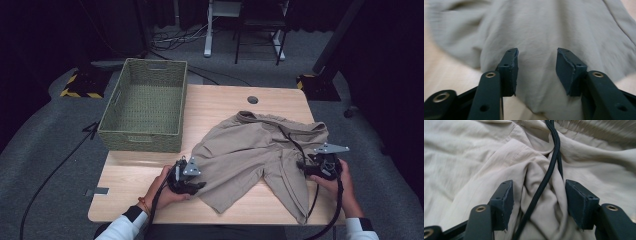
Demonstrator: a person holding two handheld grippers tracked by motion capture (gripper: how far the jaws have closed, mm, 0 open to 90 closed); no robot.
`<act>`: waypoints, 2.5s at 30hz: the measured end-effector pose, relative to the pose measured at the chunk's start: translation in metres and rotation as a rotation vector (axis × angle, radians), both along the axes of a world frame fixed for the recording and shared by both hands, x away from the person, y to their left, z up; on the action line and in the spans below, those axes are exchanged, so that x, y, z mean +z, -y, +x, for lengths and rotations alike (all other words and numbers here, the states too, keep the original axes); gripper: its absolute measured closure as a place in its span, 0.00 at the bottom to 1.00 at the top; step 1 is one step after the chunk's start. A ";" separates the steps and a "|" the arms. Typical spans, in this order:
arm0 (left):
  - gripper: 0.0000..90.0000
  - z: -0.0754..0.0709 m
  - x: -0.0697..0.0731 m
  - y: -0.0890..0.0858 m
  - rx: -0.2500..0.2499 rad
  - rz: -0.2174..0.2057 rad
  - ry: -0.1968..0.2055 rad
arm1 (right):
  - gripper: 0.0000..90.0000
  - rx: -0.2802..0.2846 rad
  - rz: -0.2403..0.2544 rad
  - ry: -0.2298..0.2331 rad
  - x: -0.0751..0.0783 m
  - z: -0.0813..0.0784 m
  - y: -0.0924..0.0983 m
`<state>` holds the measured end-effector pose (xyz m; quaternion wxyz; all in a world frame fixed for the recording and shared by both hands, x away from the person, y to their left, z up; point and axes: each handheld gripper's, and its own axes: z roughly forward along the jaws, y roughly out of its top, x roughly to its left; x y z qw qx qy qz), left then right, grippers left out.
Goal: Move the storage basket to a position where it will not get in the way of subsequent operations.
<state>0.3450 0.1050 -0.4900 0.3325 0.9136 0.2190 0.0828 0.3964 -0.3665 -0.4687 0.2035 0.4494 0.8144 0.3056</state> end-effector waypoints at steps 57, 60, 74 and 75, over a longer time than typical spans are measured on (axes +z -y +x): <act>0.43 0.097 -0.010 0.135 0.185 -0.086 0.039 | 0.91 0.094 -0.149 0.005 -0.002 0.038 -0.091; 0.43 0.100 -0.010 0.127 0.244 -0.076 0.037 | 0.92 0.115 -0.085 0.037 0.018 0.021 -0.077; 0.46 0.102 -0.006 0.080 0.401 -0.024 0.071 | 0.96 0.132 0.003 0.071 0.052 -0.068 -0.015; 0.46 0.102 -0.006 0.077 0.415 -0.015 0.073 | 0.96 0.124 0.011 0.069 0.052 -0.074 -0.010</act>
